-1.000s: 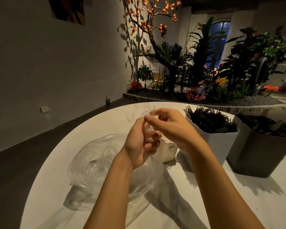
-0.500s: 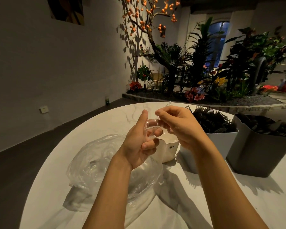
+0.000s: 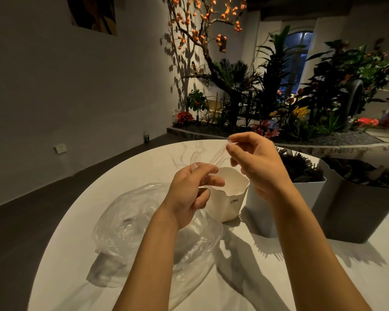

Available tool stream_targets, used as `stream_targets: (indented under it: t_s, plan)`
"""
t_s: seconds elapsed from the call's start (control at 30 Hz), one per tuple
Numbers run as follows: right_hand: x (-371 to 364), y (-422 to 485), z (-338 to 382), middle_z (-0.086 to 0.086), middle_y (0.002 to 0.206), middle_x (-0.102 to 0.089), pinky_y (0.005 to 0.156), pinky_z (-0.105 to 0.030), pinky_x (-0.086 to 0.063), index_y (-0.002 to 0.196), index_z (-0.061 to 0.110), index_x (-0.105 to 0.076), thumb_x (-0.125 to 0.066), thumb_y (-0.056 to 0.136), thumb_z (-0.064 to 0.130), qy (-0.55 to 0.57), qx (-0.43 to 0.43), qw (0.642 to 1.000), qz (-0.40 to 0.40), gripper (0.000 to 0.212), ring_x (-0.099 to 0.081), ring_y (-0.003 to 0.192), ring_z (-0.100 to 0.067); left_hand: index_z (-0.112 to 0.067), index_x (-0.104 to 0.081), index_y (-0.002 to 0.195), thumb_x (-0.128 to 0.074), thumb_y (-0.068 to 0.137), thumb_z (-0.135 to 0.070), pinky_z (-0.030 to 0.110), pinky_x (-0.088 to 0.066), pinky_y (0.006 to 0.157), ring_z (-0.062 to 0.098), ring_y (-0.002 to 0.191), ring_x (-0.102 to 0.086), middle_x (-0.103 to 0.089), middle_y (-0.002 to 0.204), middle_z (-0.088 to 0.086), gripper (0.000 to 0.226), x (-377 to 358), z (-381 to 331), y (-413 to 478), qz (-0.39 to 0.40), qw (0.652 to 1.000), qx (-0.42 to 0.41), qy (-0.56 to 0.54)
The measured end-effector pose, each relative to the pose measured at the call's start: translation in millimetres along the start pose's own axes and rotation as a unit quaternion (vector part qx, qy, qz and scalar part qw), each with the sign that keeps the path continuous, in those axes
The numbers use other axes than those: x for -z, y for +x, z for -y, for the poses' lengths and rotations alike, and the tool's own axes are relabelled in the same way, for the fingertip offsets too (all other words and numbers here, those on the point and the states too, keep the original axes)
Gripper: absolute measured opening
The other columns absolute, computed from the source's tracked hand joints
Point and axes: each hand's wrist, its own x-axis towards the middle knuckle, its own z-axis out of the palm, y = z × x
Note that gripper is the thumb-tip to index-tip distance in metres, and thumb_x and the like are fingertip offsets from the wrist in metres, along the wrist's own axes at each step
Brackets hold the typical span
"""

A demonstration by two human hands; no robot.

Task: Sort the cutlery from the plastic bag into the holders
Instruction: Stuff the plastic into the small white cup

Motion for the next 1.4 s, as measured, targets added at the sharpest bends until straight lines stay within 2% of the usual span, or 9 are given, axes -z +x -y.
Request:
stream_targets:
  t_s: [0.13,0.3,0.4,0.63,0.73,0.97,1.13,1.27,1.4]
  plan:
    - [3.4,2.1,5.7,0.001,0.098,-0.065,0.061,-0.013,-0.050,0.115,0.017,-0.060,-0.058,0.100,0.016,-0.075,0.081,0.992,-0.056,0.015,-0.068,0.071,-0.009,-0.012,-0.069,0.088,-0.064,0.095,-0.024,0.025,-0.026,0.045,0.012,0.046,-0.034,-0.055,0.064,0.003,0.015,1.8,2.5,4.5,-0.094,0.993,-0.006,0.076]
    - [0.7,-2.4,0.6,0.005,0.104,-0.061,0.080,-0.038,-0.058,0.112,0.020,-0.064,-0.058,0.100,0.016,-0.293,0.155,0.943,0.005,0.015,-0.065,0.091,-0.016,-0.023,-0.067,0.068,-0.063,0.094,-0.023,0.025,-0.029,0.044,0.011,0.045,-0.035,-0.049,0.058,0.000,0.026,-0.8,2.4,7.3,-0.120,0.982,-0.015,0.148]
    - [-5.3,-6.5,-2.1,0.002,0.110,-0.061,0.085,-0.035,-0.054,0.117,0.023,-0.068,-0.061,0.098,0.013,-0.352,0.137,0.922,0.086,0.022,-0.059,0.099,-0.015,-0.019,-0.070,0.077,-0.056,0.098,-0.025,0.023,-0.030,0.042,0.010,0.046,-0.036,-0.049,0.059,-0.001,0.025,-5.1,-1.2,4.5,-0.092,0.979,-0.021,0.182]
    - [-5.6,-6.2,-6.2,0.005,0.096,-0.062,0.067,-0.021,-0.044,0.113,0.024,-0.073,-0.067,0.092,0.013,-0.408,0.106,0.885,0.199,0.024,-0.056,0.084,-0.010,-0.014,-0.057,0.073,-0.044,0.102,-0.029,0.019,-0.034,0.047,0.006,0.046,-0.040,-0.050,0.058,-0.003,0.035,-9.7,-0.5,1.4,-0.042,0.962,-0.020,0.269]
    - [-2.8,-4.9,-8.2,0.011,0.094,-0.065,0.067,-0.018,-0.045,0.111,0.022,-0.072,-0.068,0.091,0.014,-0.397,0.097,0.889,0.207,0.022,-0.058,0.082,-0.005,-0.016,-0.059,0.076,-0.045,0.104,-0.034,0.020,-0.036,0.051,0.005,0.048,-0.043,-0.049,0.055,-0.010,0.036,-11.2,-1.5,1.1,-0.022,0.967,-0.011,0.255]
    - [3.7,-2.5,-11.8,0.007,0.088,-0.065,0.074,-0.036,-0.056,0.095,0.025,-0.065,-0.069,0.094,0.023,-0.387,0.114,0.889,0.218,0.005,-0.062,0.081,-0.014,-0.016,-0.062,0.084,-0.039,0.106,-0.051,0.017,-0.032,0.047,0.007,0.050,-0.039,-0.047,0.058,-0.008,0.047,-14.6,-3.2,-0.2,-0.011,0.973,-0.004,0.229]
    - [-0.5,0.3,-13.0,0.001,0.098,-0.060,0.082,-0.038,-0.052,0.117,0.017,-0.063,-0.050,0.104,0.025,-0.365,0.160,0.906,0.144,0.021,-0.060,0.090,-0.018,-0.009,-0.069,0.115,-0.043,0.102,-0.058,0.020,-0.021,0.041,0.009,0.045,-0.022,-0.032,0.058,-0.003,0.057,-7.3,-6.6,0.6,0.044,0.997,0.011,0.059]
    - [-0.2,3.2,-15.6,0.013,0.079,-0.054,0.070,-0.025,-0.041,0.113,0.012,-0.064,-0.044,0.106,0.021,-0.302,0.157,0.938,0.064,0.023,-0.053,0.075,-0.006,-0.013,-0.068,0.115,-0.045,0.105,-0.046,0.025,-0.020,0.046,0.009,0.045,-0.024,-0.033,0.055,-0.005,0.041,-6.9,-4.8,3.4,-0.027,0.998,0.004,0.058]
    - [0.0,7.0,-25.8,0.016,0.076,-0.055,0.061,-0.018,-0.036,0.105,0.016,-0.063,-0.043,0.105,0.019,-0.287,0.118,0.950,0.038,0.020,-0.052,0.069,0.000,-0.010,-0.068,0.109,-0.056,0.099,-0.030,0.023,-0.025,0.043,0.009,0.045,-0.031,-0.041,0.053,-0.007,0.025,-4.0,4.4,9.2,-0.107,0.991,0.020,0.078]
